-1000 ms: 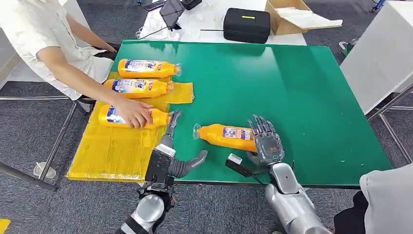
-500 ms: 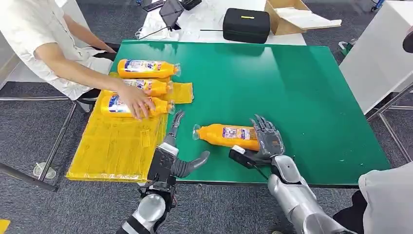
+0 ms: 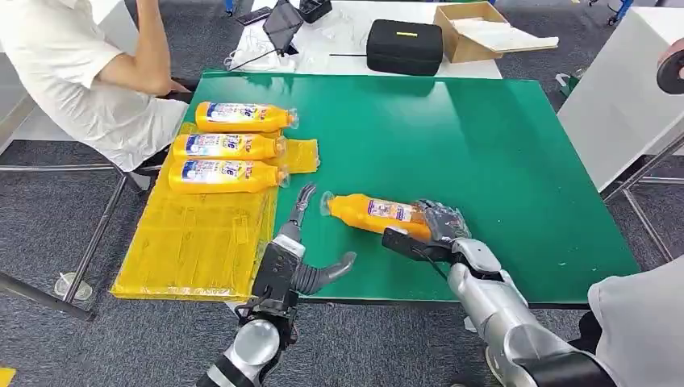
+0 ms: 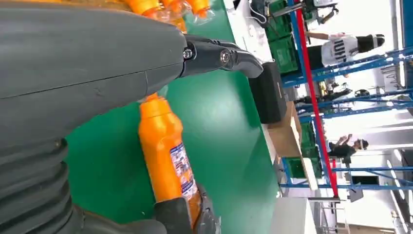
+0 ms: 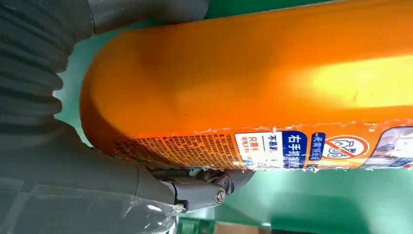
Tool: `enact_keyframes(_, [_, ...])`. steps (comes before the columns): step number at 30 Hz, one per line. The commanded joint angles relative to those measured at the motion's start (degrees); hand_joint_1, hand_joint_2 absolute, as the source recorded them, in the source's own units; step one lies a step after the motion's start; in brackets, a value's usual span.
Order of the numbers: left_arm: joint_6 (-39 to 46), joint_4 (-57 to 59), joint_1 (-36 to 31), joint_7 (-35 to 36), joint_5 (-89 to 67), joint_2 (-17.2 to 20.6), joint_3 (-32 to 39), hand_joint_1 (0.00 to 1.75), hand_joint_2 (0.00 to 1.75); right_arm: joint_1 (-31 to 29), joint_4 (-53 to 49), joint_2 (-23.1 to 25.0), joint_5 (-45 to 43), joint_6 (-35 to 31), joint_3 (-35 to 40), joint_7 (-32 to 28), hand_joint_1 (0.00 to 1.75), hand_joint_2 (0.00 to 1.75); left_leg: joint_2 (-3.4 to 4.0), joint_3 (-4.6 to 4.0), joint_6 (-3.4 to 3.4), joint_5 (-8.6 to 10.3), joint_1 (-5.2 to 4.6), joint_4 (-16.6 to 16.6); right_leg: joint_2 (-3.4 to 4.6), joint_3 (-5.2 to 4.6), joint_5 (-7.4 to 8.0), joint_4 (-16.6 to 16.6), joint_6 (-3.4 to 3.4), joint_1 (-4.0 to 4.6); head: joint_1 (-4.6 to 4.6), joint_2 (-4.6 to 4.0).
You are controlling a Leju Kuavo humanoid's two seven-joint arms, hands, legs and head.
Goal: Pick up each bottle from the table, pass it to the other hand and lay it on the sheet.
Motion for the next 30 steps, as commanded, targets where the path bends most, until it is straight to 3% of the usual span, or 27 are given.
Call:
enact_keyframes(1, [-0.28, 2.93, -2.32, -0.6, 0.7, 0.9, -2.22, 0.0, 1.75, 2.25, 5.58, -0.64, -3.22, 3.06, 0.06, -3.88, 1.75, 1.75, -0.19, 0.16, -0.06, -0.01, 0.11, -0.08, -0.18, 0.25, -0.04, -0.13, -0.16, 0.12, 0.0, 0.0])
enact_keyframes(3, [-0.4, 2.85, -2.3, -0.7, 0.87, 0.99, -2.22, 0.0, 1.75, 2.47, 5.31, -0.59, -4.53, 3.62, -0.3, -5.35, 1.75, 1.75, -0.17, 0.2, -0.07, -0.04, 0.14, -0.07, -0.15, 0.28, -0.04, -0.14, -0.19, 0.16, 0.0, 0.0])
enact_keyframes(10, [-0.95, 0.55, -1.23, -3.3, 5.13, 1.15, -0.83, 0.0, 1.75, 6.66, 0.06, 0.21, -19.96, 9.72, -5.76, -19.23, 1.75, 1.75, -0.09, 0.21, -0.09, -0.06, 0.13, -0.07, -0.08, 0.26, -0.03, -0.11, -0.18, 0.17, 0.0, 0.0])
enact_keyframes(13, [-2.93, -1.55, -0.03, -3.55, 10.23, 1.13, 0.46, 0.0, 1.75, 8.94, -3.95, 0.52, -24.69, 10.18, -6.7, -21.75, 1.75, 1.75, -0.09, 0.14, -0.1, -0.06, 0.14, -0.05, -0.09, 0.2, -0.03, -0.09, -0.19, 0.17, 0.0, 0.0])
enact_keyframes(18, [-3.91, -2.9, 0.7, -3.52, 13.86, 1.58, 0.79, 0.0, 1.75, 10.27, -7.94, 1.04, -28.65, 10.27, -7.35, -21.95, 1.75, 1.75, 0.05, 0.11, -0.1, -0.14, 0.14, -0.01, 0.09, 0.16, -0.06, -0.04, -0.22, 0.16, 0.0, 0.0])
enact_keyframes(20, [-5.93, -3.87, 2.05, -3.33, 19.4, 1.55, 2.09, 0.0, 1.75, 11.17, -10.45, 1.53, -31.69, 7.85, -8.53, -22.19, 1.75, 1.75, 0.03, -0.05, -0.07, -0.08, 0.09, -0.02, 0.08, 0.02, -0.01, -0.02, -0.14, 0.1, 0.0, 0.0])
enact_keyframes(23, [-6.56, -7.8, 6.96, -3.44, 23.14, 4.26, 2.0, 0.0, 1.75, 16.03, -18.66, 1.48, -32.27, -0.95, -8.26, -20.76, 1.75, 1.75, 0.08, 0.02, -0.1, -0.15, 0.11, -0.02, 0.13, 0.08, -0.07, -0.01, -0.21, 0.12, 0.0, 0.0])
enact_keyframes(30, [-8.94, -10.37, 11.66, -4.53, 25.37, 6.45, 2.73, 0.0, 1.75, 21.66, -27.72, 1.76, -35.31, -2.06, -8.83, -20.81, 1.75, 1.75, -0.07, -0.12, -0.08, -0.27, 0.12, 0.0, 0.04, 0.07, -0.32, 0.01, -0.07, 0.13, -0.02, 0.0])
